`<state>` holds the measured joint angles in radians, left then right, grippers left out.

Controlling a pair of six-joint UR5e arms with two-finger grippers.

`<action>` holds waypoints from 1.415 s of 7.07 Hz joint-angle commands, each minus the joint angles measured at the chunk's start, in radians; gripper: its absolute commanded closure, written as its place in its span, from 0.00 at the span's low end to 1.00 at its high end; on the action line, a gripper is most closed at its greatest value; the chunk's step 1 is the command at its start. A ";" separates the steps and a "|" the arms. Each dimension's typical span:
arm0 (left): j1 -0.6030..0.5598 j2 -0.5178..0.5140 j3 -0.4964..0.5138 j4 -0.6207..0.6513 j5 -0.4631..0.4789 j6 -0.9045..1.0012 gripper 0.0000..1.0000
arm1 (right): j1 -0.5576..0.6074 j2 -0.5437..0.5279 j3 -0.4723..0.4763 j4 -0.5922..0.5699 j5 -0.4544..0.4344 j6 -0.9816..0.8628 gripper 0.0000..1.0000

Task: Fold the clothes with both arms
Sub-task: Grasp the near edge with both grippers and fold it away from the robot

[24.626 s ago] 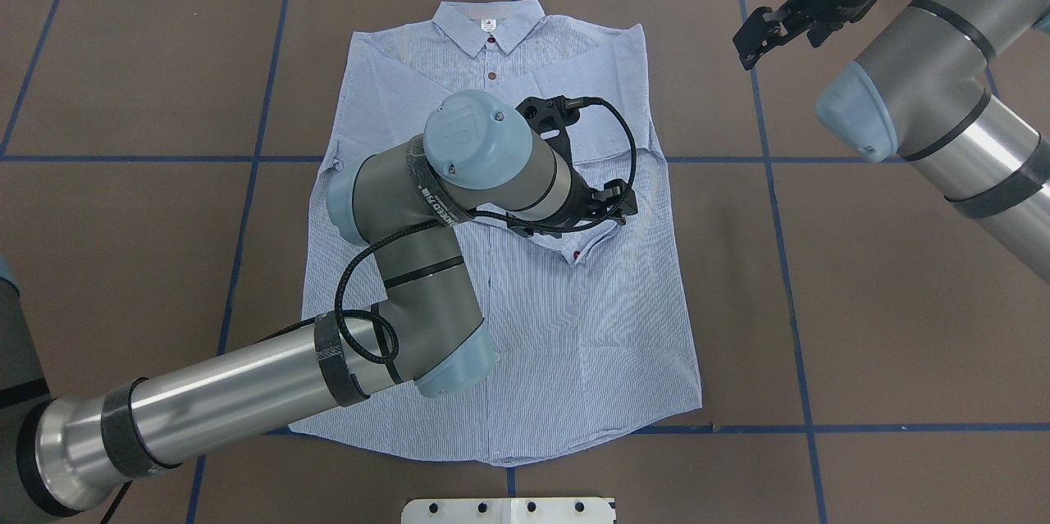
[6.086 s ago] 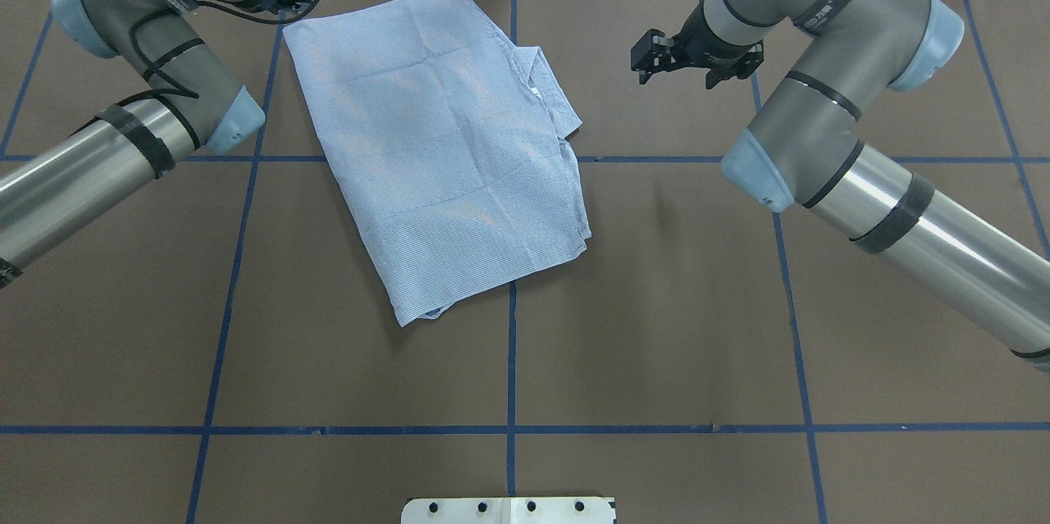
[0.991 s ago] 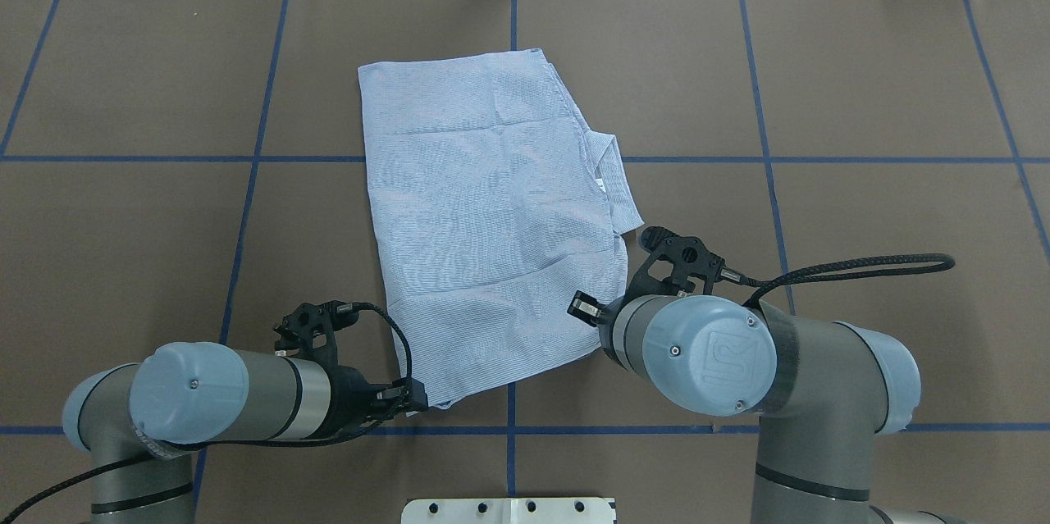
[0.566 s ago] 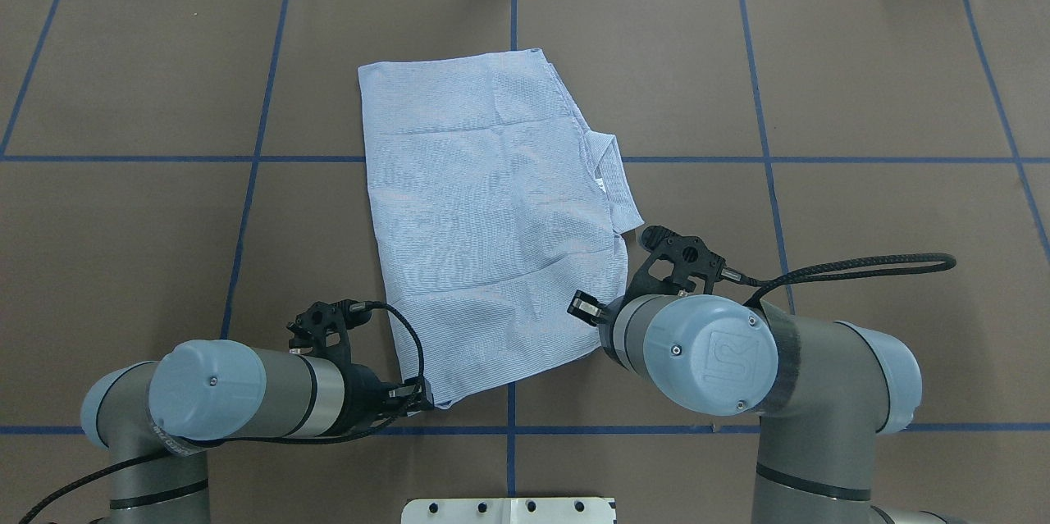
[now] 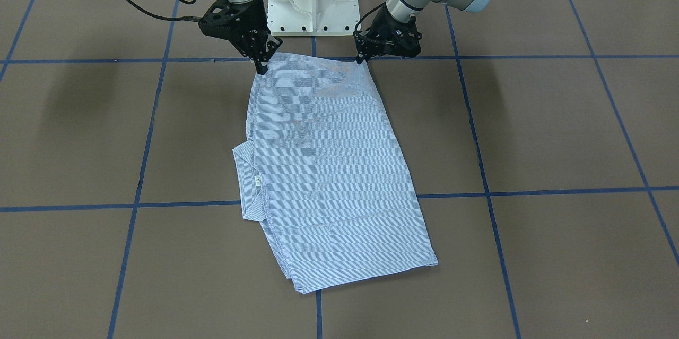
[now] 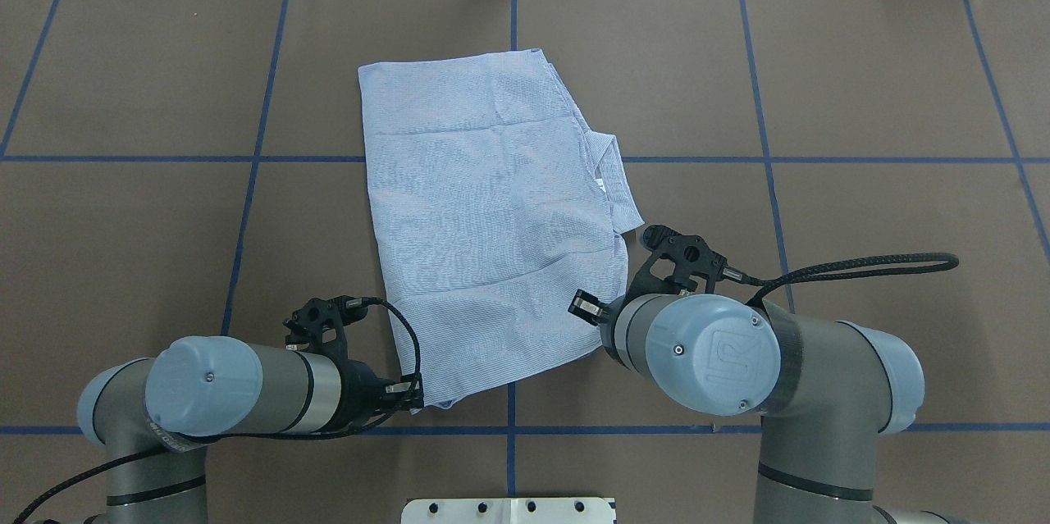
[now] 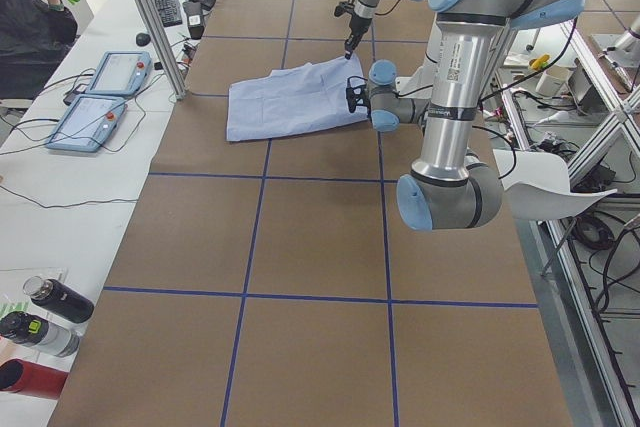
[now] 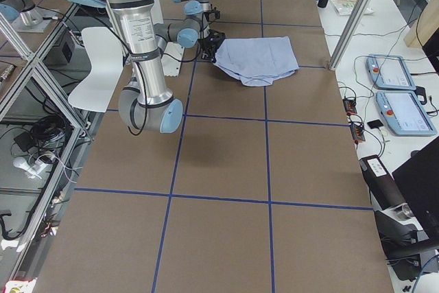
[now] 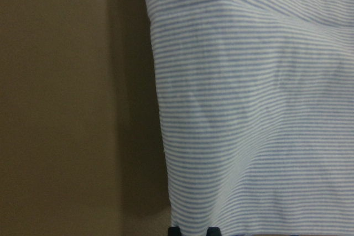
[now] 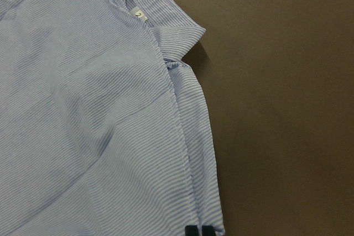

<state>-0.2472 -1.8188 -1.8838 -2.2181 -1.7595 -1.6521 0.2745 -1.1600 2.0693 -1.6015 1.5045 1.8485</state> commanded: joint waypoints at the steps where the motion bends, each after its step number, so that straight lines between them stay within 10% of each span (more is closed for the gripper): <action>1: -0.003 0.009 -0.061 0.000 -0.003 -0.002 1.00 | -0.012 -0.033 0.023 0.000 -0.012 0.002 1.00; 6: 0.042 0.055 -0.375 0.088 -0.057 -0.190 1.00 | -0.261 -0.139 0.463 -0.294 -0.119 0.107 1.00; 8: 0.004 0.018 -0.436 0.254 -0.119 -0.173 1.00 | -0.192 -0.126 0.456 -0.328 -0.109 0.094 1.00; 10: -0.117 -0.089 -0.274 0.274 -0.120 -0.129 1.00 | -0.073 -0.011 0.286 -0.328 -0.109 -0.016 1.00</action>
<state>-0.2989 -1.8414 -2.2536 -1.9668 -1.8746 -1.8044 0.1317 -1.2356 2.4527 -1.9281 1.3969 1.8985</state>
